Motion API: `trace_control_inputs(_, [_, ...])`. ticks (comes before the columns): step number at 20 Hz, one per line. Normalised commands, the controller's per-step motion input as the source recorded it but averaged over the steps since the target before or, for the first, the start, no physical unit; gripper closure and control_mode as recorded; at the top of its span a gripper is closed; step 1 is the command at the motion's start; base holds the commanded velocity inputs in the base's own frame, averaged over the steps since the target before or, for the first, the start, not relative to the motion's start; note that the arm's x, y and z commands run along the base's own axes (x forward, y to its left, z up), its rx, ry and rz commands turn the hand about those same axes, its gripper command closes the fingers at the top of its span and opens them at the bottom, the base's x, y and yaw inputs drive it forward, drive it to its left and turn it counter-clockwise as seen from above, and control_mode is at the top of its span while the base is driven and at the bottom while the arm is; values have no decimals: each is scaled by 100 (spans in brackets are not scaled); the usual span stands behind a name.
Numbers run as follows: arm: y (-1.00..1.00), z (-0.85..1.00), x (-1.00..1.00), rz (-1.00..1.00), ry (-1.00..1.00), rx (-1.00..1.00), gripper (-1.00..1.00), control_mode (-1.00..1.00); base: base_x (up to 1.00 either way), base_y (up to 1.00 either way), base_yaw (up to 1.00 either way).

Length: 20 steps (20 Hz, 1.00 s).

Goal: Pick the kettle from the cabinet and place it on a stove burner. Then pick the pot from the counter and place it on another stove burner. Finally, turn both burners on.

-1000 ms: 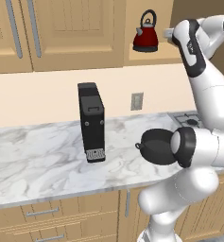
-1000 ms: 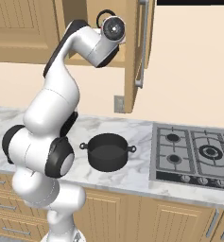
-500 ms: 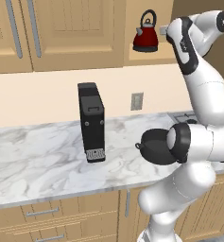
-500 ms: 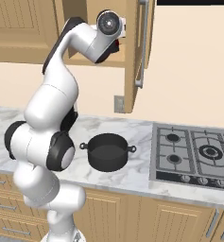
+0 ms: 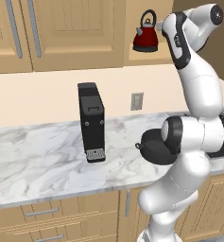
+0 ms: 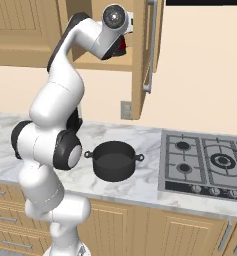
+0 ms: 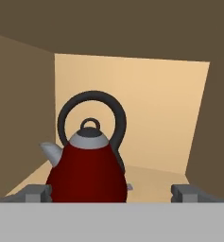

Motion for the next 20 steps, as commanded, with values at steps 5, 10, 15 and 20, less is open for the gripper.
trace_control_inputs(5, [0,10,17,0,1,-2,-100,-100,0,0,0])
trace_control_inputs(10, [0,8,13,0,0,-2,-100,-100,0,0,0])
trace_control_inputs(15, [0,6,13,0,0,-2,-100,-100,0,0,0])
trace_control_inputs(20, [3,2,6,0,0,-1,-100,-100,0,0,0])
